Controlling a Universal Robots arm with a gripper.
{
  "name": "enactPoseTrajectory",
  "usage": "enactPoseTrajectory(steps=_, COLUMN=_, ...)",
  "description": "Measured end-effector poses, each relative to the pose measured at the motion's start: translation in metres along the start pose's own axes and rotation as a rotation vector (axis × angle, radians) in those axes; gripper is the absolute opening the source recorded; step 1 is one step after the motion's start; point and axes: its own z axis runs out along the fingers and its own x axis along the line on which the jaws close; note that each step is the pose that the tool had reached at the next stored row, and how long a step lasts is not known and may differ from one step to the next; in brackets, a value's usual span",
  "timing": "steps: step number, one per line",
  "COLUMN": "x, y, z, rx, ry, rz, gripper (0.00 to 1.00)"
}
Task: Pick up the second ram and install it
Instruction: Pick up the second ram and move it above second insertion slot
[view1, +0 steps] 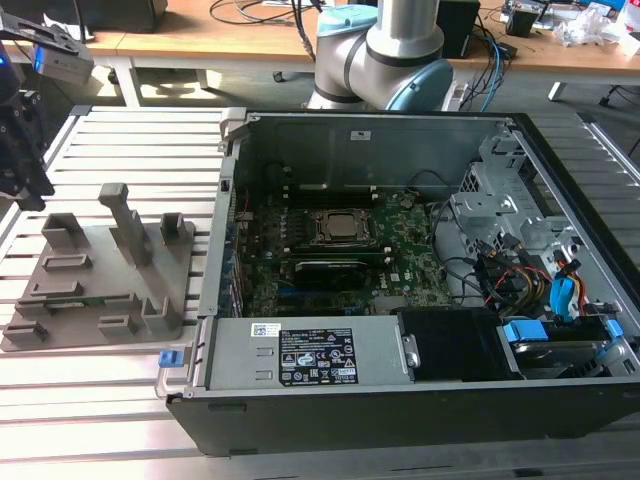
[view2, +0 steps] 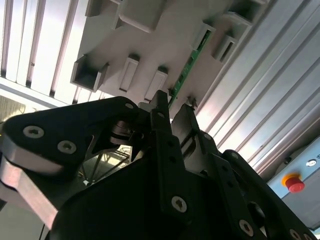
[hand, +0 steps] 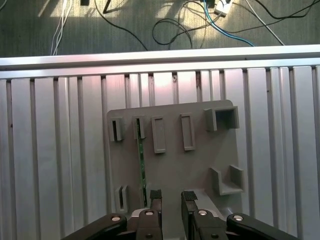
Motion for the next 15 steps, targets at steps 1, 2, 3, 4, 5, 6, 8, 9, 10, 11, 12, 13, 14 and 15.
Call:
enactPoseTrajectory(steps=1, x=0.0000, y=0.0000, z=0.0007, rx=0.0000, ry=0.0000, rz=0.000, gripper=0.30)
enactPoseTrajectory(steps=2, x=0.0000, y=0.0000, z=0.0013, rx=0.0001, ry=-0.0001, rz=0.000, gripper=0.30)
enactPoseTrajectory(steps=3, x=0.0000, y=-0.0001, z=0.0021, rx=0.0000, ry=-0.0001, rz=0.000, gripper=0.30)
enactPoseTrajectory(steps=4, x=0.0000, y=-0.0001, z=0.0028, rx=0.0000, ry=0.0000, rz=0.000, gripper=0.30)
enactPoseTrajectory(steps=5, x=0.0000, y=-0.0001, z=0.0035, rx=0.0000, ry=0.0000, rz=0.000, gripper=0.30)
enactPoseTrajectory(steps=6, x=0.0000, y=-0.0001, z=0.0040, rx=0.0001, ry=-0.0001, rz=0.000, gripper=0.30)
enactPoseTrajectory(steps=8, x=0.0000, y=-0.0002, z=0.0055, rx=0.0001, ry=0.0000, rz=0.000, gripper=0.30)
enactPoseTrajectory(steps=9, x=0.0000, y=-0.0002, z=0.0065, rx=0.0001, ry=-0.0001, rz=0.000, gripper=0.30)
enactPoseTrajectory(steps=10, x=0.0000, y=-0.0002, z=0.0075, rx=0.0000, ry=0.0000, rz=0.000, gripper=0.30)
enactPoseTrajectory(steps=11, x=0.0000, y=-0.0002, z=0.0087, rx=0.0001, ry=-0.0001, rz=0.000, gripper=0.30)
enactPoseTrajectory(steps=12, x=0.0000, y=-0.0003, z=0.0098, rx=0.0001, ry=0.0000, rz=0.000, gripper=0.30)
enactPoseTrajectory(steps=13, x=0.0000, y=-0.0003, z=0.0105, rx=0.0000, ry=0.0000, rz=0.000, gripper=0.30)
enactPoseTrajectory(steps=14, x=0.0000, y=-0.0004, z=0.0135, rx=0.0001, ry=-0.0001, rz=0.000, gripper=0.30)
enactPoseTrajectory(steps=15, x=0.0000, y=-0.0005, z=0.0181, rx=0.0001, ry=0.0000, rz=0.000, gripper=0.30)
